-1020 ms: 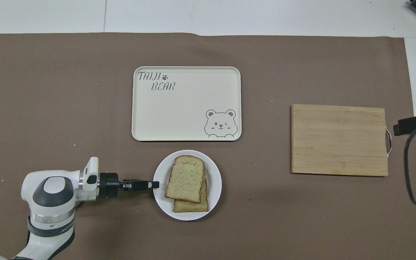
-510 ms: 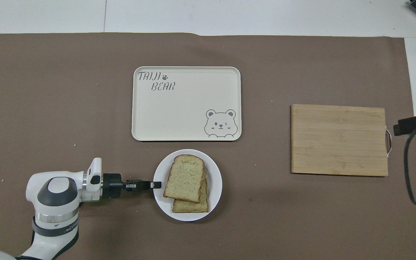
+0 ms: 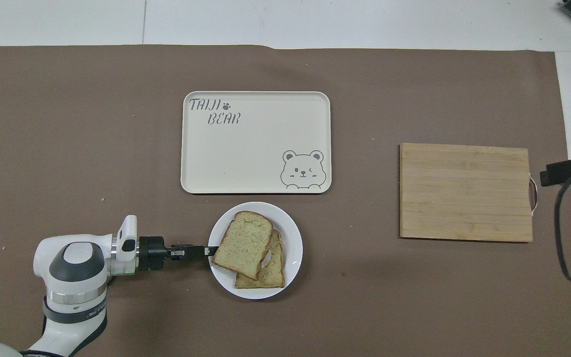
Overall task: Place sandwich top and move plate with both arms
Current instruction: 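Slide the plate with the left gripper onto the bear tray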
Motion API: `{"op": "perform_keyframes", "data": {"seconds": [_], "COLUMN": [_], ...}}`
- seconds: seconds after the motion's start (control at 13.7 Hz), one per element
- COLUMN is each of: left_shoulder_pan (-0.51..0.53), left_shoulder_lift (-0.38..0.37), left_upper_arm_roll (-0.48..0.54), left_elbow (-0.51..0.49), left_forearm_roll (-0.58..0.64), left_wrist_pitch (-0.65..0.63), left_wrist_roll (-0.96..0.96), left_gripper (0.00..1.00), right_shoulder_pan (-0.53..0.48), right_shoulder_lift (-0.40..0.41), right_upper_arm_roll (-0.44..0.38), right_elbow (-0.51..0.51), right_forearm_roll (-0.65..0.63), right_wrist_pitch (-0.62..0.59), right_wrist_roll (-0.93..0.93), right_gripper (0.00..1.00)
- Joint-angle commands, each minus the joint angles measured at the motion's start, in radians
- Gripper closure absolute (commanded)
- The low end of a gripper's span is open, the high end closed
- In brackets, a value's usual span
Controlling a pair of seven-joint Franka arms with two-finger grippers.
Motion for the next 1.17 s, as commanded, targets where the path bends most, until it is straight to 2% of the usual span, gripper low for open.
{"op": "perform_keyframes", "data": {"seconds": [0.0,0.29,0.44,0.66,0.95,1.09], "left_shoulder_pan": [0.059,0.097,0.097,0.094,0.091,0.100], "left_shoulder_lift": [0.031,0.079,0.134,0.230,0.352,0.393], "left_upper_arm_roll": [0.011,0.011,0.011,-0.001,-0.013,-0.056], "left_elbow": [0.075,0.207,0.315,0.494,0.677,0.741], "left_forearm_roll": [-0.009,0.025,0.050,0.164,0.152,0.155], "left_wrist_pitch": [-0.106,-0.131,-0.123,-0.071,-0.036,0.018], "left_wrist_roll": [0.016,-0.023,-0.093,-0.278,-0.371,-0.437], "left_gripper": [1.00,1.00,1.00,1.00,1.00,1.00], "right_shoulder_pan": [-0.002,-0.002,-0.002,-0.002,-0.002,-0.002], "right_shoulder_lift": [-0.009,-0.009,-0.011,-0.009,-0.011,-0.009], "right_upper_arm_roll": [0.000,0.000,0.000,0.000,0.000,0.000], "right_elbow": [-0.007,-0.007,-0.007,-0.007,-0.007,-0.007], "right_forearm_roll": [-0.008,-0.008,-0.008,-0.008,-0.008,-0.008], "right_wrist_pitch": [-0.009,-0.009,-0.009,-0.009,-0.009,-0.009], "right_wrist_roll": [-0.020,-0.020,-0.020,-0.020,-0.020,-0.020], "right_gripper": [0.00,0.00,0.00,0.00,0.00,0.00]}}
